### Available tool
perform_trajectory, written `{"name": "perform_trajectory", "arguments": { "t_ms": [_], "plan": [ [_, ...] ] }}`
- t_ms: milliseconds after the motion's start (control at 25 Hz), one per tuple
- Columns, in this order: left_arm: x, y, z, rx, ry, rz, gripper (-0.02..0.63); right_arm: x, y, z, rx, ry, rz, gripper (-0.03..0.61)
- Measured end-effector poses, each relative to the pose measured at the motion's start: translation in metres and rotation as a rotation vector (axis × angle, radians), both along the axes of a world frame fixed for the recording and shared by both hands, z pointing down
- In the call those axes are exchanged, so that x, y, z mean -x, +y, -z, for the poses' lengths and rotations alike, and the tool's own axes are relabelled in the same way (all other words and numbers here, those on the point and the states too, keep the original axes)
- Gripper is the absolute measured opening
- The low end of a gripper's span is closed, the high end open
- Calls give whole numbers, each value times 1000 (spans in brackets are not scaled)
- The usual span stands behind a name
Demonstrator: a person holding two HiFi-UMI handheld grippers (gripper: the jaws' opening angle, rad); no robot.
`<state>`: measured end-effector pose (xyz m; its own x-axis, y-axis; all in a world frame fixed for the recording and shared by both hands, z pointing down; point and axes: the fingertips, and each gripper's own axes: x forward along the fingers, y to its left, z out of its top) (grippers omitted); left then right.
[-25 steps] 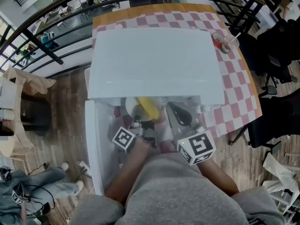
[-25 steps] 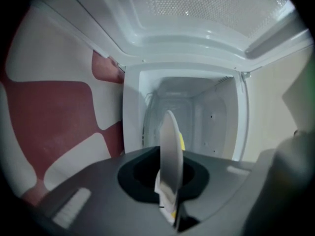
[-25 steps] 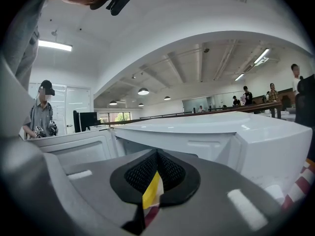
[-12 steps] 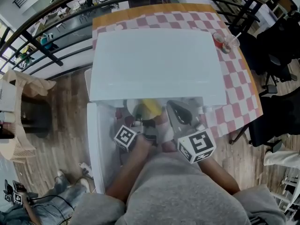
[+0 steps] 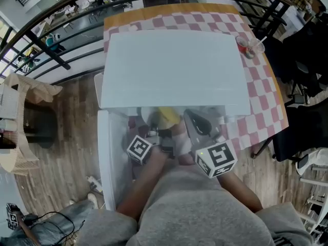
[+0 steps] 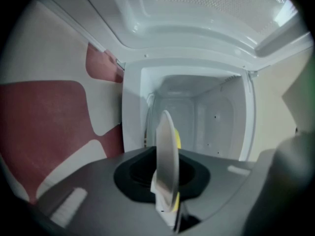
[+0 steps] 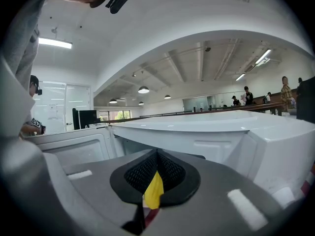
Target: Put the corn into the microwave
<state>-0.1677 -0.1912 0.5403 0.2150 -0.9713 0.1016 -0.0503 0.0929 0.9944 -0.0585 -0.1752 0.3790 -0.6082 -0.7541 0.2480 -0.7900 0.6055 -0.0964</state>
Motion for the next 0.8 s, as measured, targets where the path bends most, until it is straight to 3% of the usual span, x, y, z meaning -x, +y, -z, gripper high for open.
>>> {"name": "perform_trajectory", "arguments": {
  "t_ms": [200, 360, 520, 800],
  "plan": [
    [-9, -2, 24, -107, -51, -68, 152, -2, -1, 1, -3, 0, 1, -2],
    [-27, 7, 26, -156, -138, -203, 279, -3, 0, 0, -4, 1, 4, -2],
    [-40, 12, 29, -190, -283, -305, 315, -6, 1, 0, -5, 1, 4, -2],
    [-48, 22, 26, -215, -470, -412, 360, -9, 1, -1, -7, -3, -3, -2]
  ]
}}
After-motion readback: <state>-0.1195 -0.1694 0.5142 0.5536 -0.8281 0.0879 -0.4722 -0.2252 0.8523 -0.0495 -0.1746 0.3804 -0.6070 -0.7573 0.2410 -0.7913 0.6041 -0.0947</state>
